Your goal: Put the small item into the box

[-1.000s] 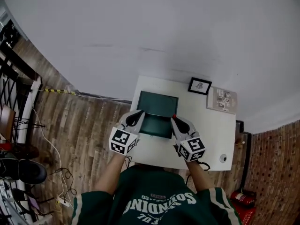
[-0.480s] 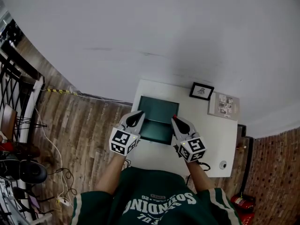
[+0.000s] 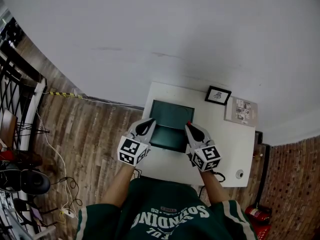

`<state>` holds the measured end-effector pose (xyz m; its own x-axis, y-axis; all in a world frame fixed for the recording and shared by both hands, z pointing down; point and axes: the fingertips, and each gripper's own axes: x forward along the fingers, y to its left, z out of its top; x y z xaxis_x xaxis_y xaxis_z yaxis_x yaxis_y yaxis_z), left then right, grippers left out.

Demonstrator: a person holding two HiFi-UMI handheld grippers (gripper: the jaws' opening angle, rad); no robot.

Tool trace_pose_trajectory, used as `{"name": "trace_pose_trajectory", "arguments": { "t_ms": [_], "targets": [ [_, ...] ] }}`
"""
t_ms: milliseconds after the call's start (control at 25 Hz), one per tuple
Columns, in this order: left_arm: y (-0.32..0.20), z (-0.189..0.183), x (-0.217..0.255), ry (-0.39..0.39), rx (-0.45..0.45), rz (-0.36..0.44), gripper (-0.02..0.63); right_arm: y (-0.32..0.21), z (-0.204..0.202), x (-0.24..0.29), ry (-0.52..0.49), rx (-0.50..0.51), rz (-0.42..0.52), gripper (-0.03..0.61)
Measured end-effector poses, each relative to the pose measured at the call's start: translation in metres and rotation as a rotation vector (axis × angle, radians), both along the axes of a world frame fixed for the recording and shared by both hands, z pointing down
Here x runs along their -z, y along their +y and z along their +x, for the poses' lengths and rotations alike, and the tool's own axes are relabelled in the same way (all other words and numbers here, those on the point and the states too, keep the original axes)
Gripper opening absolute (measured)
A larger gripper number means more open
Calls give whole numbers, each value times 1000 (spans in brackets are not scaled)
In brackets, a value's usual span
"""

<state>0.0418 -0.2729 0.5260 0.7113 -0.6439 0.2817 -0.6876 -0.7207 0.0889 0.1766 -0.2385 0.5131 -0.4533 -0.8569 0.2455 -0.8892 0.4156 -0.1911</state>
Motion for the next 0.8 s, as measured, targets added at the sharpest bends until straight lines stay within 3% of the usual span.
{"name": "trace_pose_trajectory", "arguments": {
  "t_ms": [800],
  "targets": [
    [33, -47, -45, 7, 28, -98, 51, 47, -32, -98, 80, 24, -213, 12]
  ]
}}
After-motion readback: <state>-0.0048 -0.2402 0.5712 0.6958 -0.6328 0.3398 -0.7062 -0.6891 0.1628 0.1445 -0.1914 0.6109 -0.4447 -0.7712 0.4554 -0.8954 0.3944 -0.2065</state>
